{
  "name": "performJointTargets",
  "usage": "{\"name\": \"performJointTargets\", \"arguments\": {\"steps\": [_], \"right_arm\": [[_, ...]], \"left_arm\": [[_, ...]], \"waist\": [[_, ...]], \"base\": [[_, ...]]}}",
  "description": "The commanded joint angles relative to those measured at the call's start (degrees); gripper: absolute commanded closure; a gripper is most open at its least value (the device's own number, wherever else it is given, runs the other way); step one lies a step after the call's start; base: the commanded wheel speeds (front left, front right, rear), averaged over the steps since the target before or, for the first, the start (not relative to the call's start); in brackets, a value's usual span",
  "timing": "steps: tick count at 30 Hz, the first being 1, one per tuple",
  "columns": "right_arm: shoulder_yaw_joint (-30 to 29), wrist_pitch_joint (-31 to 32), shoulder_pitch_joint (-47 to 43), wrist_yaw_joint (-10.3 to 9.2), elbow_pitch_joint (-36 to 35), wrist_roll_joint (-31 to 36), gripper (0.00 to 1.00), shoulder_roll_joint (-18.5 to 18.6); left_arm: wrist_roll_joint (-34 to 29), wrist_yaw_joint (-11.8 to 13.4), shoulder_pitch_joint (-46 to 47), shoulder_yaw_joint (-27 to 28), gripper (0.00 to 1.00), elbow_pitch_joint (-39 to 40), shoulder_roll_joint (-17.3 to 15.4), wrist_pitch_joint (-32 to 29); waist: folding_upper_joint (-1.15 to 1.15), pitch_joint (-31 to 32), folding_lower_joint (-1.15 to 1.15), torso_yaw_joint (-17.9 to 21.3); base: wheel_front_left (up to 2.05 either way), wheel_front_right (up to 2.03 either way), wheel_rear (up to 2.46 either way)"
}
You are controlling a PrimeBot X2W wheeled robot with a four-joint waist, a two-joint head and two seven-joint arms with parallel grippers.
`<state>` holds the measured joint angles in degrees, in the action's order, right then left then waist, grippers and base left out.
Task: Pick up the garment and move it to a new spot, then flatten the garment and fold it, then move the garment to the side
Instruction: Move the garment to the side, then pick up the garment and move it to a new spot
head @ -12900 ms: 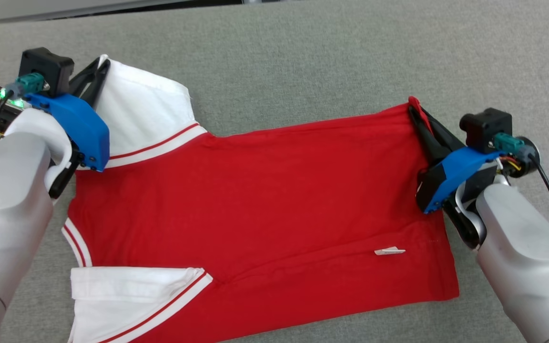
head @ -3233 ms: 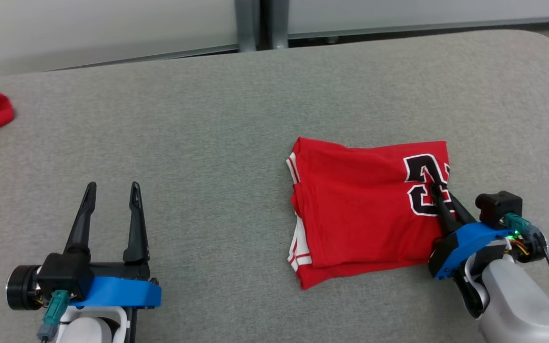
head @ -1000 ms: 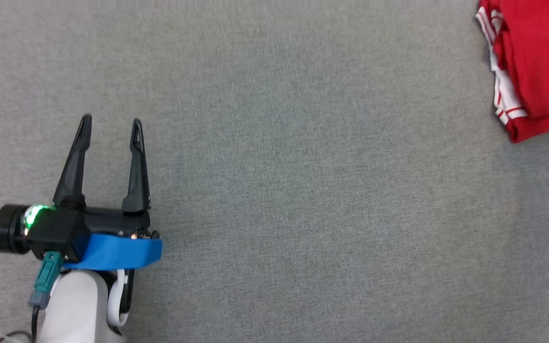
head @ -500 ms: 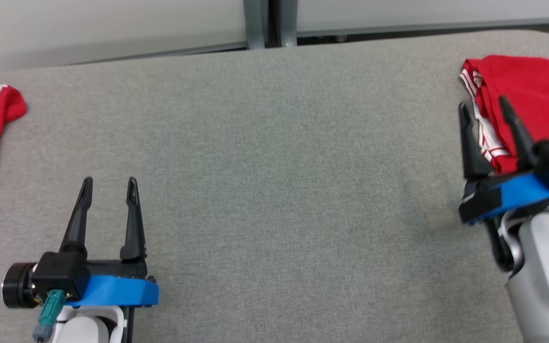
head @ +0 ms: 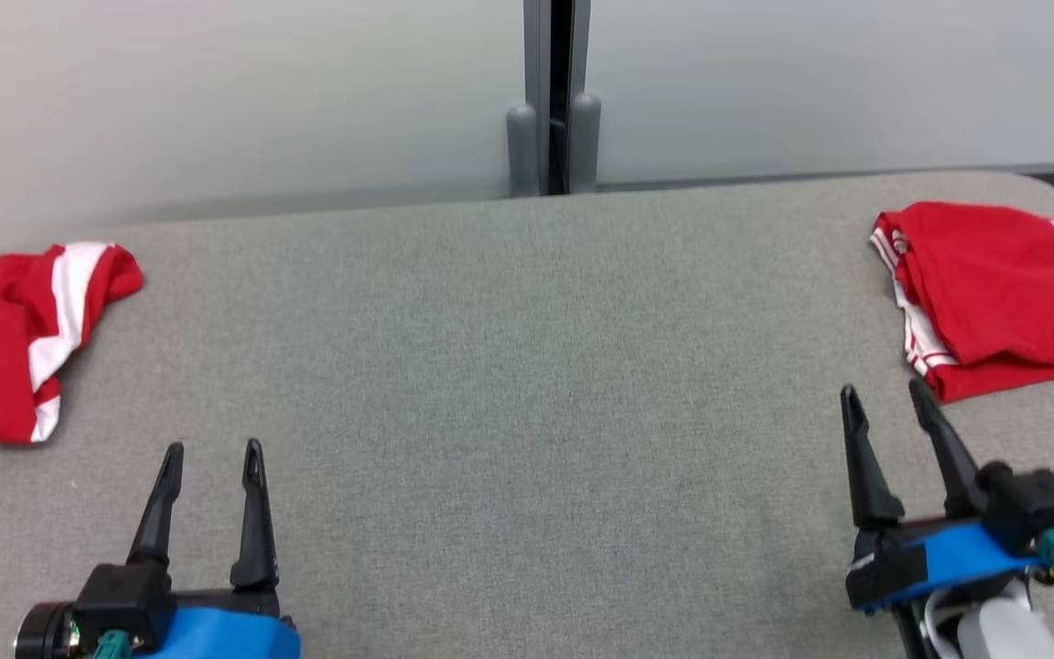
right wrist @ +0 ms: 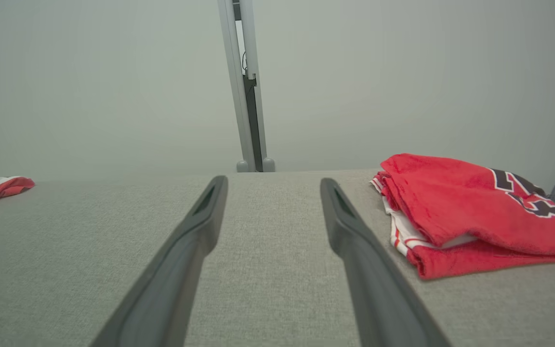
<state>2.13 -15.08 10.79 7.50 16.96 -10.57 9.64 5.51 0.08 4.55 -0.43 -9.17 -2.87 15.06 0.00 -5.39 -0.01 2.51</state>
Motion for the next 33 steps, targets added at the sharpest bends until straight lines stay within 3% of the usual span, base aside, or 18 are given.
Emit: {"name": "performJointTargets", "arguments": {"steps": [1, 12, 25, 33], "right_arm": [[-0.35, -0.09, -2.40, -0.02, -0.90, 0.58, 0.00, -0.73], [-1.15, -0.09, -9.03, -0.02, -3.09, 1.52, 0.00, -4.23], [-0.66, -0.09, -9.60, -0.02, -2.71, 1.67, 0.00, -4.67], [0.23, -0.09, -8.93, -0.02, -3.58, 1.60, 0.00, -5.07]], "left_arm": [[0.40, 0.10, -1.43, 0.33, 0.00, -0.13, -0.13, 0.15], [0.90, 0.23, -4.60, -0.22, 0.00, -0.67, -0.13, 0.15], [0.99, 0.40, -4.66, -0.02, 0.00, -0.99, -0.13, 0.15], [0.59, 0.61, -3.65, 0.96, 0.00, -0.63, -0.13, 0.16]], "waist": [[0.00, 1.82, 0.01, 0.05], [0.00, 5.10, 0.01, -0.22], [0.00, 5.56, 0.01, -1.08], [0.00, 5.04, 0.01, -3.82]], "base": [[0.00, 0.00, 0.00], [0.00, 0.00, 0.00], [0.00, 0.00, 0.00], [0.00, 0.00, 0.00]]}}
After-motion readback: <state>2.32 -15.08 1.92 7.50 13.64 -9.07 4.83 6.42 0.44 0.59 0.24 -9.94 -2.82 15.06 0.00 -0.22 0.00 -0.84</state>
